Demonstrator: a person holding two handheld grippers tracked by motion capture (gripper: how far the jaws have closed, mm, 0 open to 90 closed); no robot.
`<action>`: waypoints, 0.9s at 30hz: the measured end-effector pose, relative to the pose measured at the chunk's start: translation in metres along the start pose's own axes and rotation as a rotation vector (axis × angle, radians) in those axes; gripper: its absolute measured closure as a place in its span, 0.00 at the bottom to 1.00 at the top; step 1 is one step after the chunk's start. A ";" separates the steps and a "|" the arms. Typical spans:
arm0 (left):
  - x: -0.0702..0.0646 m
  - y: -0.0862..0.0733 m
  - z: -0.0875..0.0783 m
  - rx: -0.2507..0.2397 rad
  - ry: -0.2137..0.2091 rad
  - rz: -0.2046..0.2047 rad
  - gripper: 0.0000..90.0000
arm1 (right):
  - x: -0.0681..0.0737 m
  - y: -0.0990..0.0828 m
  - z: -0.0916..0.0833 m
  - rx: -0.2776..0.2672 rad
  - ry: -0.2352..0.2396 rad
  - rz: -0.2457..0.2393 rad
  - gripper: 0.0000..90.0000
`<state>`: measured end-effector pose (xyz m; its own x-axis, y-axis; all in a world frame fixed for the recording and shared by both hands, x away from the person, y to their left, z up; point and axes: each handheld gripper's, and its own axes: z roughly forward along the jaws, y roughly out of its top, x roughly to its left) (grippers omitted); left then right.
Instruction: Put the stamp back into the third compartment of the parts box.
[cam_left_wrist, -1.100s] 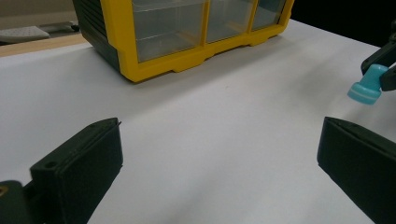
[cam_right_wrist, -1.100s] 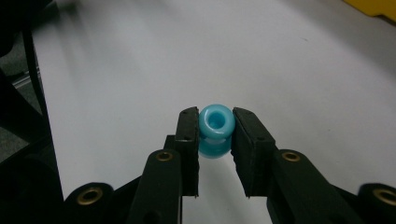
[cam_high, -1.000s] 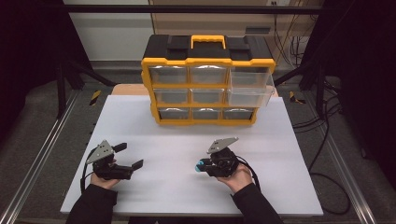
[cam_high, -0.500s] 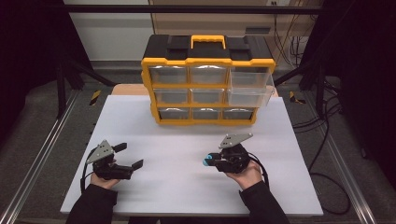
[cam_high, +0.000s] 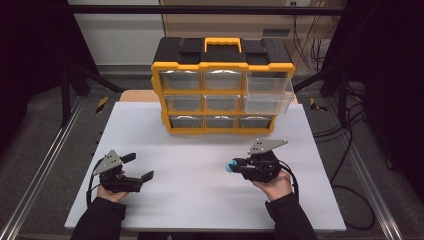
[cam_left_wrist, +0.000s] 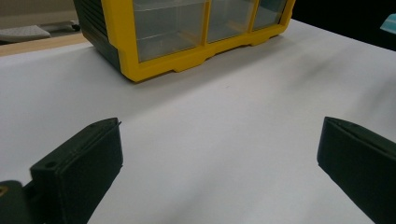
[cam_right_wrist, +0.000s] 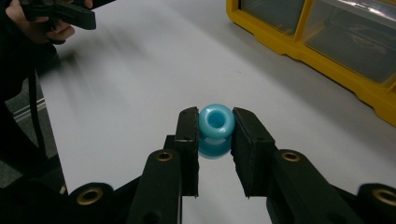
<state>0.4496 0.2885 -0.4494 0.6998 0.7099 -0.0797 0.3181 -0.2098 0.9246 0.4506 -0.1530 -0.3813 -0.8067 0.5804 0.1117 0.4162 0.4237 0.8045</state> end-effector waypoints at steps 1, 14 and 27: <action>0.000 0.000 0.000 0.000 -0.001 0.000 0.00 | 0.000 0.000 0.000 0.000 0.000 0.000 0.81; 0.000 0.000 0.000 -0.002 -0.001 0.001 0.00 | -0.006 0.004 -0.028 -0.050 -0.041 0.012 0.81; 0.000 0.000 0.000 0.000 -0.003 0.002 0.00 | -0.010 0.010 -0.048 -0.074 -0.078 0.015 0.81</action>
<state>0.4493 0.2885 -0.4494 0.7025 0.7073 -0.0786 0.3167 -0.2118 0.9246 0.4431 -0.1882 -0.3468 -0.7642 0.6399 0.0806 0.3936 0.3636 0.8443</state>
